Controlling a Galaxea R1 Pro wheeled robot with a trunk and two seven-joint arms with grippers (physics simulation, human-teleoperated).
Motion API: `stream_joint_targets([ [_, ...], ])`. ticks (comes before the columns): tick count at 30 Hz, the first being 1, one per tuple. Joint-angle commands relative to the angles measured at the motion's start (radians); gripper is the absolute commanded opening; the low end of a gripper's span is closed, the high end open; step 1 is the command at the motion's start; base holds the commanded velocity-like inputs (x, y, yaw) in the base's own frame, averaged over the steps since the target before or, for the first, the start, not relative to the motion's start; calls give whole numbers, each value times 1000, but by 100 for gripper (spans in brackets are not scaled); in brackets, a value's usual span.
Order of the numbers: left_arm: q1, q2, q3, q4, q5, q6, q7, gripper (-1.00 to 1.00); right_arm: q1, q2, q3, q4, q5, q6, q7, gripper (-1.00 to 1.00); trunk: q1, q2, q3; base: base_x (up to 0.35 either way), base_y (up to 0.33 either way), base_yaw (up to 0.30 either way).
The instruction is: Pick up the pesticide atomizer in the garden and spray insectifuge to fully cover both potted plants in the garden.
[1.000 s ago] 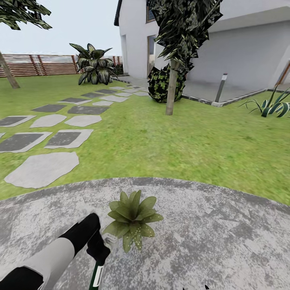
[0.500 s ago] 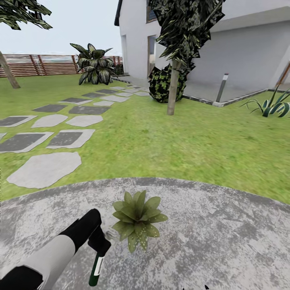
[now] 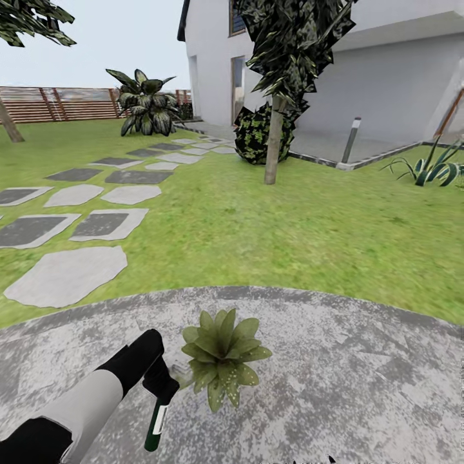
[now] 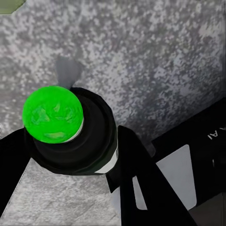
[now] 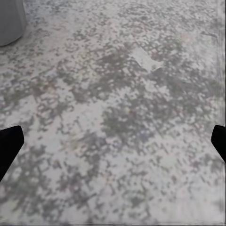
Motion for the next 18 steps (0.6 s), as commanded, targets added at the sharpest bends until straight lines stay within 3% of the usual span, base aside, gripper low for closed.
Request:
stream_joint_targets([
  [1, -1, 0, -4, -2, -10, 2, -11, -100, -1, 0, -2, 1, 10, -1, -9, 100, 0, 0, -1, 0, 0, -271],
  [7, 5, 1, -10, 0, -11, 0, -11, -100, -1, 0, -4, -1, 9, -1, -10, 100, 0, 0, -1, -1, 0, -250],
  [12, 6, 0, -10, 0, -14, -1, -10, -100, -1, 0, -4, -1, 9, -1, -10, 100, 0, 0, -1, -216, 126, -17],
  [18, 8, 0, -15, 1, -15, -1, -10, -100, -1, 2, -4, 0, 9, -1, -10, 100, 0, 0, -1, -24, 116, -1],
])
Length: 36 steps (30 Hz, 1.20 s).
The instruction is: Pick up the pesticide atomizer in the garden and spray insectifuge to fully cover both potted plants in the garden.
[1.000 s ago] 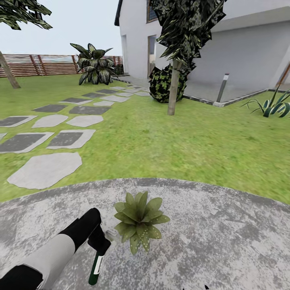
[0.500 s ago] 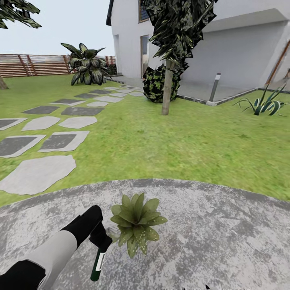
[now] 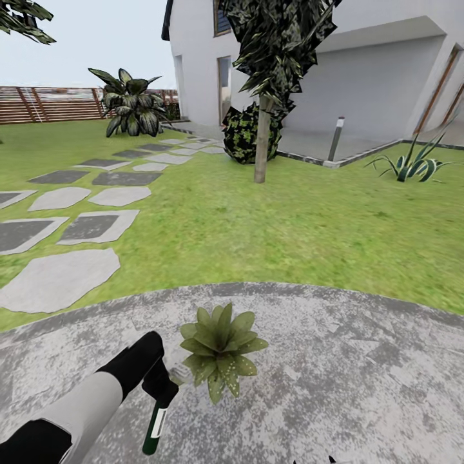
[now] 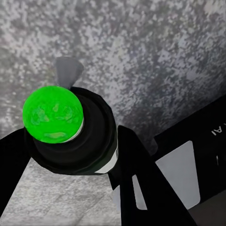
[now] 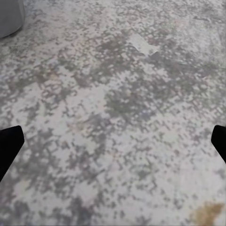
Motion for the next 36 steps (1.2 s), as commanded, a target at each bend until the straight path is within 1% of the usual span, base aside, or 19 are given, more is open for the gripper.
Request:
stream_joint_targets([
  [1, 1, 2, -4, -2, -9, 0, -9, -100, 0, 0, -2, 0, 10, -1, -9, 100, 0, 0, -1, -1, 6, 0],
  [4, 1, 4, -2, -2, -9, -1, -9, -100, 0, 0, -2, 1, 10, -1, -9, 100, 0, 0, -1, 0, 2, 0],
  [8, 0, 0, 0, -3, -9, 2, -9, -100, 0, 0, -2, 1, 10, -1, -9, 100, 0, 0, -1, 0, 0, 0],
  [10, -13, -10, 2, -13, -6, 6, -10, -100, 0, 0, -2, 0, 10, -1, -9, 100, 0, 0, -1, 0, 0, 0],
  [14, -22, -34, 4, -18, -5, 9, -10, -100, 0, 0, -2, 1, 10, -1, -9, 100, 0, 0, -1, 0, 0, 0],
  [17, -45, -38, 8, -13, -4, 10, -10, -100, 0, 0, -2, 0, 10, -1, -9, 100, 0, 0, -1, 0, 0, 0],
  [19, -45, -36, 8, -8, -4, 9, -10, -100, 0, 0, -2, 0, 10, -1, -9, 100, 0, 0, -1, 0, 0, 0],
  [20, -39, -31, 9, -5, -4, 8, -10, -100, 0, 0, -2, 1, 10, -1, -10, 100, 0, 0, -1, 0, 0, 0],
  [21, -35, -16, 11, -3, -4, 5, -10, -100, 0, 0, -2, 0, 10, -1, -10, 100, 0, 0, -1, 0, 0, 0],
  [25, -33, 5, 9, -1, -6, 1, -9, -100, 0, 0, -2, 0, 10, -1, -10, 100, 0, 0, -1, 0, 0, 0],
  [29, -32, 6, 8, -1, -8, 0, -7, -100, 0, 0, -2, 0, 10, -1, -9, 100, 0, 0, -1, -109, 79, -44],
  [36, -32, 1, 10, -2, -9, 1, -6, -100, 0, 0, -2, 1, 10, -1, -10, 100, 0, 0, -1, -69, 275, -259],
])
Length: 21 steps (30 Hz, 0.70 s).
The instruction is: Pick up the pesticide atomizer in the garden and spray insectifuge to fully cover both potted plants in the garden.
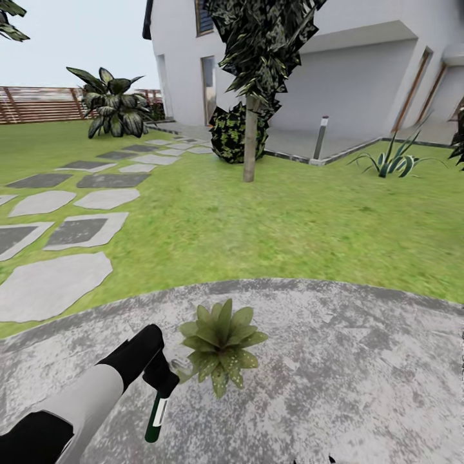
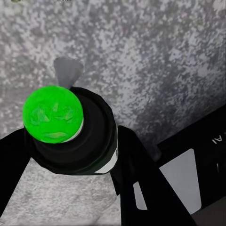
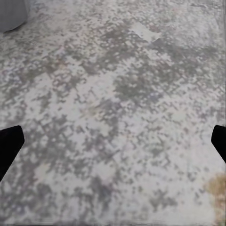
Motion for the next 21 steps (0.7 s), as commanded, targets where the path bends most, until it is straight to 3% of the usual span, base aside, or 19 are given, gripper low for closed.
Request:
stream_joint_targets([
  [1, 0, 1, -3, -2, -9, 2, -10, -100, -1, 0, -2, 0, 10, -2, -10, 100, 0, 0, -1, -4, 303, -274],
  [10, 0, -5, -8, -3, -10, 3, -10, -100, -1, 1, -2, 0, 10, -2, -9, 100, 0, 0, -1, -17, 306, -220],
  [17, 0, 2, -7, -1, -11, 2, -9, -100, -1, 1, -2, 0, 10, -2, -10, 100, 0, 0, -1, -1, 24, -21],
  [21, 0, 3, -8, -1, -12, 2, -9, -100, -1, 1, -2, 0, 10, -2, -10, 100, 0, 0, -1, 0, 0, -247],
])
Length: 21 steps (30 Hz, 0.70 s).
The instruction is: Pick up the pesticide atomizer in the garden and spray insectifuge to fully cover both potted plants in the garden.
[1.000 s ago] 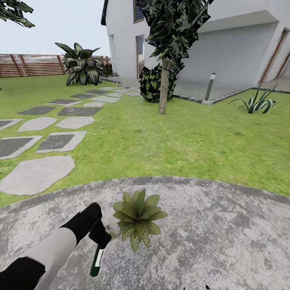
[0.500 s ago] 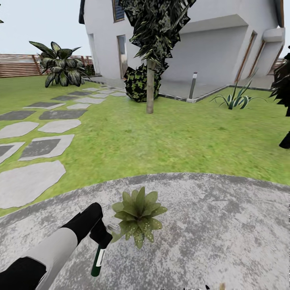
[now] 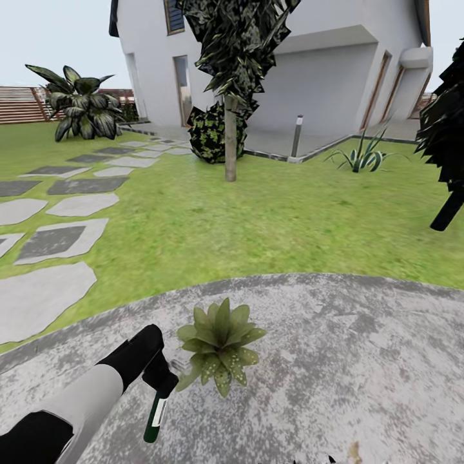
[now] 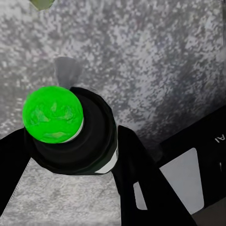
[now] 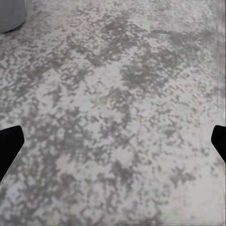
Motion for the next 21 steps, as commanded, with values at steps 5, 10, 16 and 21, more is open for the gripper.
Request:
stream_joint_targets([
  [5, 0, 1, -2, -4, -9, 3, -10, -100, -1, 0, -2, 0, 10, -1, -10, 100, 0, 0, -1, 0, 5, -295],
  [10, 0, 5, 1, -4, -9, 4, -10, -100, -1, 0, -2, 0, 10, -1, -10, 100, 0, 0, -1, 0, 239, -220],
  [16, 0, 4, 0, -4, -9, 4, -10, -100, -1, 0, -2, 0, 10, -1, -9, 100, 0, 0, -1, 0, 304, -11],
  [21, 0, 4, 1, -4, -9, 4, -10, -100, -1, 0, -2, 1, 10, -1, -9, 100, 0, 0, -1, 0, 306, 0],
])
